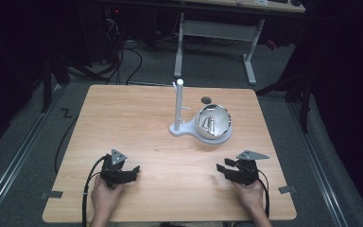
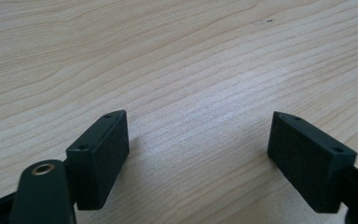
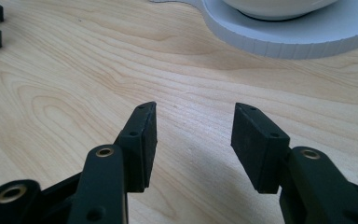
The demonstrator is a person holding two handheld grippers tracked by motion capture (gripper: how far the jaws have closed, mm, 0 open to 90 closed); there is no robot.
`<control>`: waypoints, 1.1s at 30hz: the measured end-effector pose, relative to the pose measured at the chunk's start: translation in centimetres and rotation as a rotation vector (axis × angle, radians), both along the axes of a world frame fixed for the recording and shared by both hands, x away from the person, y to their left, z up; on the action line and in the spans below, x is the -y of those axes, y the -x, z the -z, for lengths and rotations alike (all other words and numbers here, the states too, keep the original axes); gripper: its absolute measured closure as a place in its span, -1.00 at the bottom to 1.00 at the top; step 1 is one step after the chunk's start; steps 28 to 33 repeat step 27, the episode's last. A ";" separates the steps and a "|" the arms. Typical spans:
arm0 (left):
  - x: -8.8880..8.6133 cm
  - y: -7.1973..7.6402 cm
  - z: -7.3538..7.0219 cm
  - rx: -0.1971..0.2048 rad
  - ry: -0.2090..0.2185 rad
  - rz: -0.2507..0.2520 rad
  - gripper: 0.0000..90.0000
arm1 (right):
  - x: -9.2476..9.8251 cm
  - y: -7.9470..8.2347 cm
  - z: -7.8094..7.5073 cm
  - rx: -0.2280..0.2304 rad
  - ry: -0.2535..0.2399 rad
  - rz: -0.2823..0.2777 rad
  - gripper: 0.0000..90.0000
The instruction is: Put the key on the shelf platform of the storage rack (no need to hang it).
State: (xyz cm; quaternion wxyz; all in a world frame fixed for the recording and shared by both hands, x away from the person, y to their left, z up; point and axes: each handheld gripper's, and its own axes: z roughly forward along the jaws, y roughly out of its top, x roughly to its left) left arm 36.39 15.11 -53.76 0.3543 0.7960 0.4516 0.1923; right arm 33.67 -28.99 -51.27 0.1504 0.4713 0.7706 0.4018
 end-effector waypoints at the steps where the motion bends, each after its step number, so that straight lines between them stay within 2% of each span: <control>1: 0.0 0.0 0.0 0.000 0.000 0.000 -0.54 | -0.1 0.0 0.2 0.005 0.011 0.008 0.11; 13: -0.1 -0.1 0.0 0.000 0.006 -0.007 -0.51 | -1.1 -0.4 1.8 0.030 0.133 0.042 0.07; 14: -0.1 -0.1 0.0 0.000 0.006 -0.007 -0.52 | -1.1 -0.3 1.8 0.043 0.141 0.043 0.07; 17: 0.0 -0.1 0.0 0.000 0.004 -0.006 -0.52 | -1.2 -0.5 1.9 0.033 0.173 0.050 0.02; 25: 0.0 -0.1 0.0 0.000 0.004 -0.006 -0.52 | -1.3 -0.5 1.9 0.029 0.176 0.051 -0.09; 33: -0.1 -0.1 0.0 0.000 0.004 -0.006 -0.52 | -1.3 -0.5 1.9 0.029 0.177 0.052 -0.09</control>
